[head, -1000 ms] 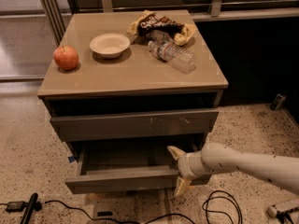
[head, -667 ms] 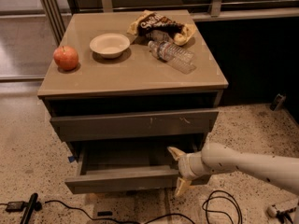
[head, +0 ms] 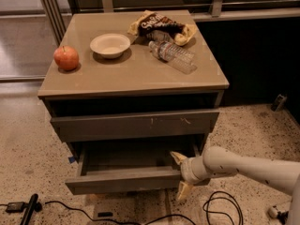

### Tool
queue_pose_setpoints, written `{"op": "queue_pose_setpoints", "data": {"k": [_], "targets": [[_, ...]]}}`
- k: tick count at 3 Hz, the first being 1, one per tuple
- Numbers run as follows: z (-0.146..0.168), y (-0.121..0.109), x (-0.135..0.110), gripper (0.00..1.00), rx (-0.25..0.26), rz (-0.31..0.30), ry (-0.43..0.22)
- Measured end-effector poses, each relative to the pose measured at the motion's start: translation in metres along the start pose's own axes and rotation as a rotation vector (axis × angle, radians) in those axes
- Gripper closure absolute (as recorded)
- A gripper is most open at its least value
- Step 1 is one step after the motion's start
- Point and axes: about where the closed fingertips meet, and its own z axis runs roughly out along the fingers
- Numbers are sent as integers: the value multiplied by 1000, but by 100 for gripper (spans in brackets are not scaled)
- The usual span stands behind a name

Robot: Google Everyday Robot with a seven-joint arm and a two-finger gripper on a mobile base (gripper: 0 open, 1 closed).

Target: Open middle drawer

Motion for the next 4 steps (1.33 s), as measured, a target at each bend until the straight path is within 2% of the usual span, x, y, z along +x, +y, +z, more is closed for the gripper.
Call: {"op": "queue_pose_setpoints", "data": {"k": [1,2,3,4], "targets": [[0,0,0,18,0,0,0],[0,0,0,42,0,0,0],[-2,14,-1,65,8,-8,23],[-3,16,0,96,10,-5,22]]}}
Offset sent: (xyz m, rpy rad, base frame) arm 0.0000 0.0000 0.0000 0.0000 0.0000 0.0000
